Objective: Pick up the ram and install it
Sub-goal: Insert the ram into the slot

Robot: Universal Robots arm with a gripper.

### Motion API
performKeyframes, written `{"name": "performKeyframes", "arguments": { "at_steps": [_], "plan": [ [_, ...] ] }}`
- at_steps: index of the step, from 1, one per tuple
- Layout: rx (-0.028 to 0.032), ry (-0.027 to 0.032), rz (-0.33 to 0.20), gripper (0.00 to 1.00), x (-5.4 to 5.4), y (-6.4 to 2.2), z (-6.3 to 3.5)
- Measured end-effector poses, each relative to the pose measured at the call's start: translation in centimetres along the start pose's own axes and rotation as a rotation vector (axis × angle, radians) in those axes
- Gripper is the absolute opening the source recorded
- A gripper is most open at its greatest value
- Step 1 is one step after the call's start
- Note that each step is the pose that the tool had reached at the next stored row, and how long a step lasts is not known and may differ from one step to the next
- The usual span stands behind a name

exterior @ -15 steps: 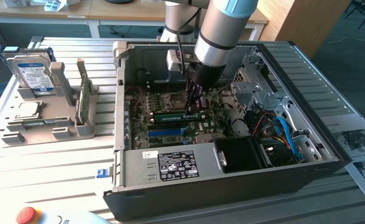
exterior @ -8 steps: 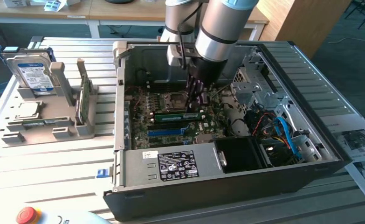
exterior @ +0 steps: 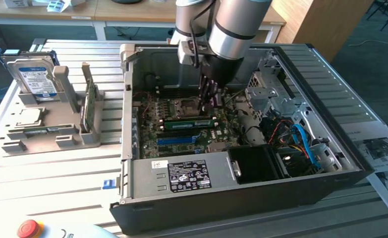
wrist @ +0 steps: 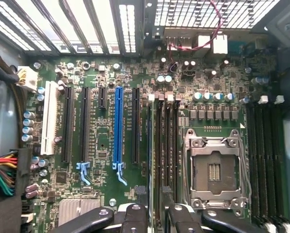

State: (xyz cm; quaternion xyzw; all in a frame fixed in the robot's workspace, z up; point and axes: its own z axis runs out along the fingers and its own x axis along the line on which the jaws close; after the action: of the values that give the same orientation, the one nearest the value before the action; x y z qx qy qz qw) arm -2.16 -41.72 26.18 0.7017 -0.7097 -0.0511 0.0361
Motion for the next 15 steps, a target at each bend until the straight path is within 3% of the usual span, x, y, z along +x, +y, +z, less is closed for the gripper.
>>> {"name": "performKeyframes", "arguments": {
  "at_steps": [15],
  "plan": [
    [-0.0002, 0.0, 0.0, 0.25, -0.1, 0.4, -3.22]
  ]
}}
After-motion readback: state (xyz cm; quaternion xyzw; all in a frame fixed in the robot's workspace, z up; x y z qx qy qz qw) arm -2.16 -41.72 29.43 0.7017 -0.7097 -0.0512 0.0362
